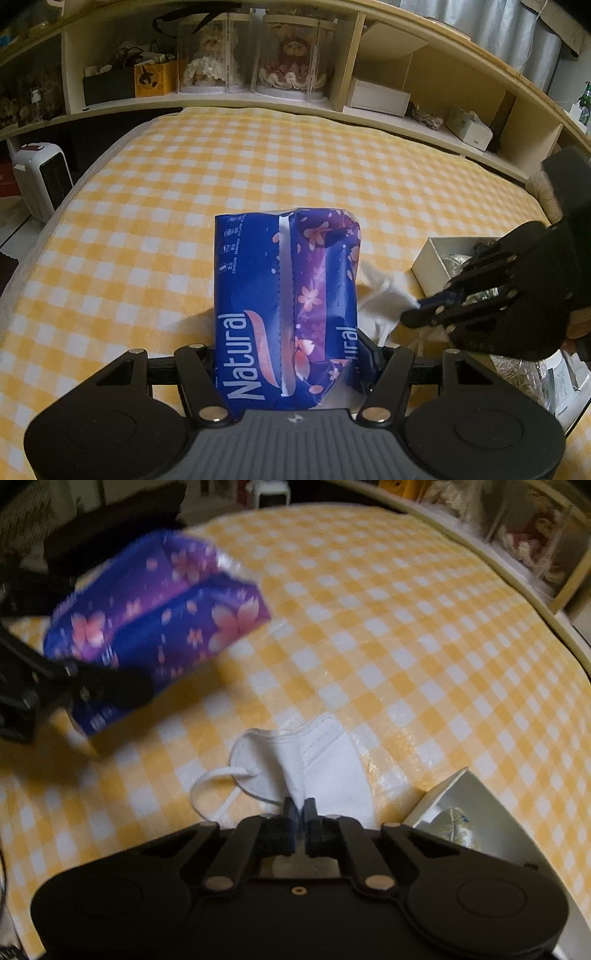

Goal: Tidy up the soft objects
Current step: 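Raise the blue tissue pack with left tool while right tool raises the white mask, then lower the tissue pack into the white box with left tool while right tool lowers the mask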

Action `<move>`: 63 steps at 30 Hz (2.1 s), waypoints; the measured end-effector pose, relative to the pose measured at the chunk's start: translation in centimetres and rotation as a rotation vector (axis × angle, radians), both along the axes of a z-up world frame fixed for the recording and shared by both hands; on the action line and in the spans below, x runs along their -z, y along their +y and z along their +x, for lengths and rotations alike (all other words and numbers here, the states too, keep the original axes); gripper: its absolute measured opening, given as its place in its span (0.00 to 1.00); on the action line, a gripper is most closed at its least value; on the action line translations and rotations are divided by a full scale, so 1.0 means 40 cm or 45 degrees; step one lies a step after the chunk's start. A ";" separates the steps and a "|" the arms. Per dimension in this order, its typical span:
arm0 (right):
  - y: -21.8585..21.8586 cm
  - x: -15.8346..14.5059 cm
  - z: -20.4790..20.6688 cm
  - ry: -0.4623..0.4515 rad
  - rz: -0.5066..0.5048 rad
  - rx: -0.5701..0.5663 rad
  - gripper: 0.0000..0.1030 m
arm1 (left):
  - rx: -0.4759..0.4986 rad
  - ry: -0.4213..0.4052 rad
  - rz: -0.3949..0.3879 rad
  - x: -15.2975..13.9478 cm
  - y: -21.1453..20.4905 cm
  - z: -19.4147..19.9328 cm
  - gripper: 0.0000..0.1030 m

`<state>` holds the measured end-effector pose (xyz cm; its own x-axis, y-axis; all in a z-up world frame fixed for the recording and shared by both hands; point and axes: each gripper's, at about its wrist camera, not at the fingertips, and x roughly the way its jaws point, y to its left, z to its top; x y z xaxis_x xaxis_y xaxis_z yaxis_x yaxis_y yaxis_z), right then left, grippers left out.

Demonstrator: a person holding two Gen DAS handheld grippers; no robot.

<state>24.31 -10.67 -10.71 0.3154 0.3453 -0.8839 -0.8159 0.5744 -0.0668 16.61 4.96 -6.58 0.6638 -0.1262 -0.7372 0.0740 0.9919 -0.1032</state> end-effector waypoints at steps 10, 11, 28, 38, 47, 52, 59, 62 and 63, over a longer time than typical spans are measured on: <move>-0.064 -0.169 -0.045 -0.101 0.248 0.166 0.04 | -0.013 -0.065 -0.016 -0.038 0.009 -0.016 0.62; -0.071 -0.184 -0.055 -0.116 0.265 0.183 0.04 | -0.014 -0.075 -0.017 -0.044 0.008 -0.019 0.62; -0.275 -0.352 -0.211 -0.330 0.564 0.516 0.04 | 0.049 -0.285 -0.088 -0.184 -0.072 -0.096 0.62; -0.476 -0.408 -0.274 -0.453 0.584 0.737 0.04 | 0.211 -0.295 -0.167 -0.227 -0.221 -0.084 0.62; -0.641 -0.325 -0.272 -0.449 0.464 0.922 0.04 | 0.333 -0.255 -0.236 -0.232 -0.371 -0.035 0.62; -0.682 -0.251 -0.257 -0.395 0.431 0.943 0.05 | 0.395 -0.206 -0.286 -0.219 -0.459 0.008 0.62; -0.671 -0.138 -0.225 -0.298 0.390 0.905 0.06 | 0.491 -0.146 -0.323 -0.197 -0.579 0.063 0.62; -0.658 -0.098 -0.213 -0.287 0.378 0.905 0.14 | 0.532 -0.124 -0.324 -0.183 -0.626 0.084 0.62; -0.655 -0.087 -0.210 -0.286 0.375 0.903 0.18 | 0.543 -0.114 -0.325 -0.177 -0.638 0.092 0.62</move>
<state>15.89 -36.87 -7.25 0.7068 0.2049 -0.6771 -0.2344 0.9709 0.0491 20.31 -20.56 0.48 0.5732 -0.5689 -0.5898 0.4867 0.8154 -0.3134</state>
